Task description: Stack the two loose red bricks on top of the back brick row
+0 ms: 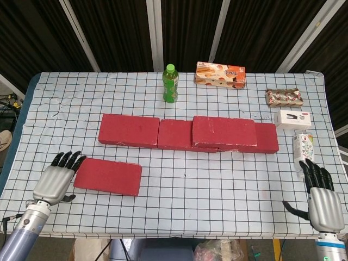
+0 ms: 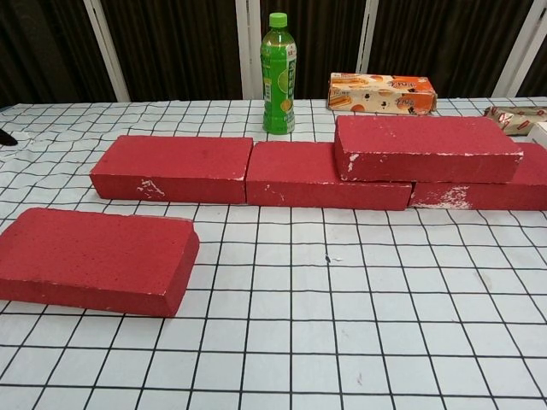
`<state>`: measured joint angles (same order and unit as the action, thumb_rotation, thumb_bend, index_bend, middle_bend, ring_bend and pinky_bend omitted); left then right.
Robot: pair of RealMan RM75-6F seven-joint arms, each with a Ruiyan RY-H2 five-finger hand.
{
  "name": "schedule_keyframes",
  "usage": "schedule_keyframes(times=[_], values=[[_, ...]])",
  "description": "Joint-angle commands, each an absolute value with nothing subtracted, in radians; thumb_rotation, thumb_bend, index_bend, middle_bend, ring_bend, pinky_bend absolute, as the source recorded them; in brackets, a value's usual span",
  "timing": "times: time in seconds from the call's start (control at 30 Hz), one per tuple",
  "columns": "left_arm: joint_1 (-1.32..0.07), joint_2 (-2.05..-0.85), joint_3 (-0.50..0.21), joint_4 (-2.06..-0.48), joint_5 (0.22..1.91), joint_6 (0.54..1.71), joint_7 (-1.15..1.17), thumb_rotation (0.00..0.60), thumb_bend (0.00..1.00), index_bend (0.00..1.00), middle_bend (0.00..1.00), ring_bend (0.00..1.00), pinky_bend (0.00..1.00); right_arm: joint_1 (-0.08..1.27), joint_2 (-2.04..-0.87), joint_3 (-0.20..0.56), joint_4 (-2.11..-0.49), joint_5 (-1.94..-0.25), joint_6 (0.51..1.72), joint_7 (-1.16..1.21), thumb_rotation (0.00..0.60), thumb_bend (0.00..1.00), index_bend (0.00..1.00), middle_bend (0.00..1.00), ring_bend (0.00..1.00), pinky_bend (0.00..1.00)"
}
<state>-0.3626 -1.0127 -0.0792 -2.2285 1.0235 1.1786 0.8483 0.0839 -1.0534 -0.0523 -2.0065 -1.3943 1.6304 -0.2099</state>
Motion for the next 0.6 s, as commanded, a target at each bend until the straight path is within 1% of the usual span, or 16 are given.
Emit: schedule_keyframes(times=[0.03,0.13,0.23,0.33,0.37,0.47,0.6], values=[[-0.477,-1.059,-0.108,-2.232,0.823,1.13,0.915,0.6,0.0,0.02,0.0,0.0,0.03,0.08,-1.05,-0.045,-2.011,-1.388,1.622,-0.212,0.6,0.15,0.0,0.0,0.0,0.0],[-0.536,-1.103,-0.106,-2.184,0.753,1.128,0.971,0.6,0.0,0.02,0.0,0.0,0.03,0.075,-1.049,-0.037,-2.013,-1.384,1.613,-0.216,0.6,0.15,0.0,0.0,0.0,0.0],[-0.568,-1.145,-0.115,-2.156,0.709,1.132,0.963,0.6,0.0,0.02,0.0,0.0,0.03,0.073,-1.05,-0.031,-2.013,-1.381,1.606,-0.219,0.6,0.15,0.0,0.0,0.0,0.0],[-0.597,-1.18,-0.108,-2.121,0.691,1.139,0.972,0.6,0.0,0.02,0.0,0.0,0.03,0.069,-1.05,-0.023,-2.013,-1.374,1.597,-0.221,0.6,0.15,0.0,0.0,0.0,0.0],[-0.609,-1.201,-0.108,-2.087,0.696,1.138,0.974,0.6,0.0,0.02,0.0,0.0,0.03,0.068,-1.05,-0.02,-2.014,-1.372,1.596,-0.222,0.6,0.15,0.0,0.0,0.0,0.0],[-0.617,-1.219,-0.09,-2.079,0.692,1.153,0.976,0.6,0.0,0.02,0.0,0.0,0.03,0.064,-1.05,-0.014,-2.015,-1.371,1.593,-0.223,0.6,0.15,0.0,0.0,0.0,0.0],[-0.642,-1.252,-0.084,-2.036,0.657,1.148,0.971,0.6,0.0,0.02,0.0,0.0,0.03,0.06,-1.049,-0.009,-2.016,-1.371,1.585,-0.227,0.6,0.15,0.0,0.0,0.0,0.0]])
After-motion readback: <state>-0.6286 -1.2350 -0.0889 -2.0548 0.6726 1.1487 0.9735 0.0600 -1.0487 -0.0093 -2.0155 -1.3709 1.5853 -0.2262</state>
